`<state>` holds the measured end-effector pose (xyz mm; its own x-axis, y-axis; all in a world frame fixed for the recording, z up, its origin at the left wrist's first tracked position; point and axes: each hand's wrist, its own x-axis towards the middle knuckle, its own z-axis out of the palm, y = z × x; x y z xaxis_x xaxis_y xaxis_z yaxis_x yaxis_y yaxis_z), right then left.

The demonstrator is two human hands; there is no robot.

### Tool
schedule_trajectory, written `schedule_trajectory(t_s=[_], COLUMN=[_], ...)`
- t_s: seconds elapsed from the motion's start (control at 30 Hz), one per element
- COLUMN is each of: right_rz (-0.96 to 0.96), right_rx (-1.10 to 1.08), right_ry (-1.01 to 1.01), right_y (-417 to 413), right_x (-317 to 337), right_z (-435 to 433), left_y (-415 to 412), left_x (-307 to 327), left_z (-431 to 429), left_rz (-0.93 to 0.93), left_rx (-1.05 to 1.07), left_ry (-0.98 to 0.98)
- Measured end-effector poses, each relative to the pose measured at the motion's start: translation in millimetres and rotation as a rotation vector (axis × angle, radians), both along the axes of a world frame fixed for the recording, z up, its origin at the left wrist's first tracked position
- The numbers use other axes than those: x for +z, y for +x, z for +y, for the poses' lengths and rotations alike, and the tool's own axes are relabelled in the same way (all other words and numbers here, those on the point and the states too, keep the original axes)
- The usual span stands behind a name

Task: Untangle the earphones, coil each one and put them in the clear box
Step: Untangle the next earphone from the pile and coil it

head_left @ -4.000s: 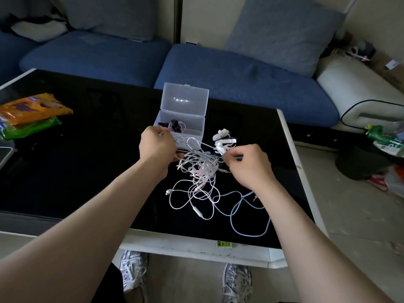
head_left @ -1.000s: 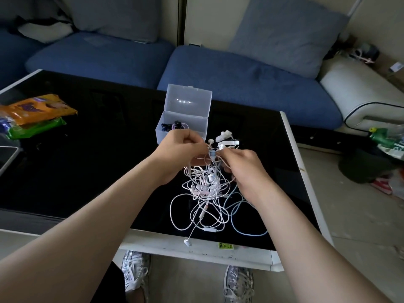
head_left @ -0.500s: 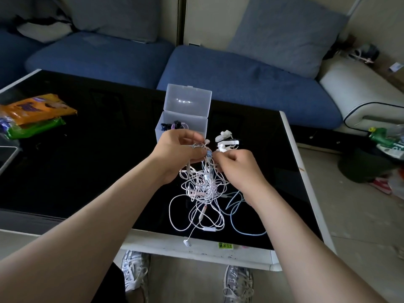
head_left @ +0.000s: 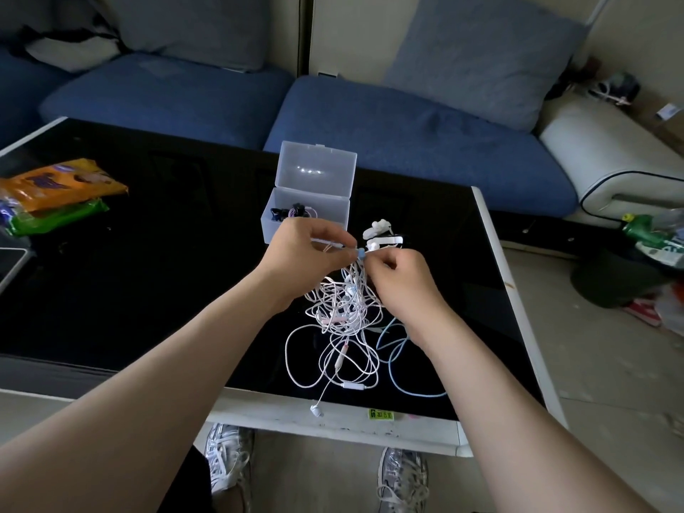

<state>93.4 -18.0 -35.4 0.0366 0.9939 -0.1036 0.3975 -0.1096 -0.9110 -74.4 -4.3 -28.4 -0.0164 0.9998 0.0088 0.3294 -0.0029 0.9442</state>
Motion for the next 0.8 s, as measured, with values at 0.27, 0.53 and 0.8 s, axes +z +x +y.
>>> schedule_trajectory(t_s=[0.27, 0.53, 0.8], right_rz=[0.064, 0.016, 0.017], right_rx=[-0.047, -0.089, -0.067], right_ry=[-0.044, -0.061, -0.087], right_y=[2.3, 2.6, -1.8], right_x=[-3.1, 0.1, -2.1], right_z=[3.8, 1.0, 1.3], left_y=[-2.5, -1.1, -1.3], left_x=[-1.5, -1.2, 6.3], left_z=[-0.5, 2.3, 6.2], left_rz=[0.293, 0.031, -0.368], left_rx=[-0.115, -0.062, 0.055], left_ry=[0.16, 0.02, -0.431])
